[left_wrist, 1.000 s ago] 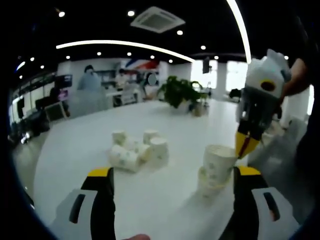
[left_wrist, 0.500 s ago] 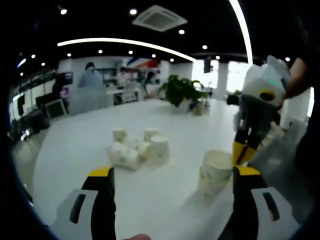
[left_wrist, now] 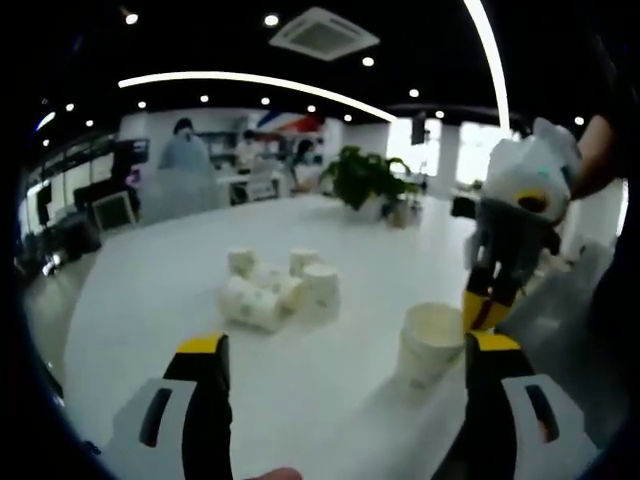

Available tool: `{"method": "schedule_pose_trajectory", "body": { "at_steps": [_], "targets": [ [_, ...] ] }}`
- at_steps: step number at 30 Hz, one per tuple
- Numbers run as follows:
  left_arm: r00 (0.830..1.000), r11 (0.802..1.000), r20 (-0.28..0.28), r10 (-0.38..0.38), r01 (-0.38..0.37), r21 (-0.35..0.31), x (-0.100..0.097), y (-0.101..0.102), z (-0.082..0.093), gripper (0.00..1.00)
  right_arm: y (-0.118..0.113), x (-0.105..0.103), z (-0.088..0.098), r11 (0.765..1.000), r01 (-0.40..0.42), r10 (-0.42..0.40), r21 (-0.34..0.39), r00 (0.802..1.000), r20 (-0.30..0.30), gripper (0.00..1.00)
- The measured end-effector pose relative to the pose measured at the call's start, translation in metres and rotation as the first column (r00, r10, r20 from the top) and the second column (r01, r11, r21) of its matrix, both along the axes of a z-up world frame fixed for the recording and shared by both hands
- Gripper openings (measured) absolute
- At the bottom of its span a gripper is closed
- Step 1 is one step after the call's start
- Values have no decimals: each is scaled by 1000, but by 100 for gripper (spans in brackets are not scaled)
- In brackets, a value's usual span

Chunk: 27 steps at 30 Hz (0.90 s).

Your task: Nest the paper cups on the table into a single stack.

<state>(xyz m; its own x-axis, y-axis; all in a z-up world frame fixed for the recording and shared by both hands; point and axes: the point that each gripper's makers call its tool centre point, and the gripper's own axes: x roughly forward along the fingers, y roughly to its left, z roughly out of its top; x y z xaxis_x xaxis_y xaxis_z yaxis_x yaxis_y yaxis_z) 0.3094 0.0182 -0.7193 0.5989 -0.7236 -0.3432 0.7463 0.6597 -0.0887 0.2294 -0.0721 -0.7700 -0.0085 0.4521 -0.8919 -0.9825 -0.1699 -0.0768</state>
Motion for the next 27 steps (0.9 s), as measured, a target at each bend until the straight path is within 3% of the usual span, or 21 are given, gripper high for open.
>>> {"method": "schedule_pose_trajectory", "body": {
  "at_steps": [27],
  "targets": [
    [1000,1000,-11,18,-18,-12,1,4,-2,96,-5,-4,-1,996,60,-57,71,997,-46,7]
  ]
}}
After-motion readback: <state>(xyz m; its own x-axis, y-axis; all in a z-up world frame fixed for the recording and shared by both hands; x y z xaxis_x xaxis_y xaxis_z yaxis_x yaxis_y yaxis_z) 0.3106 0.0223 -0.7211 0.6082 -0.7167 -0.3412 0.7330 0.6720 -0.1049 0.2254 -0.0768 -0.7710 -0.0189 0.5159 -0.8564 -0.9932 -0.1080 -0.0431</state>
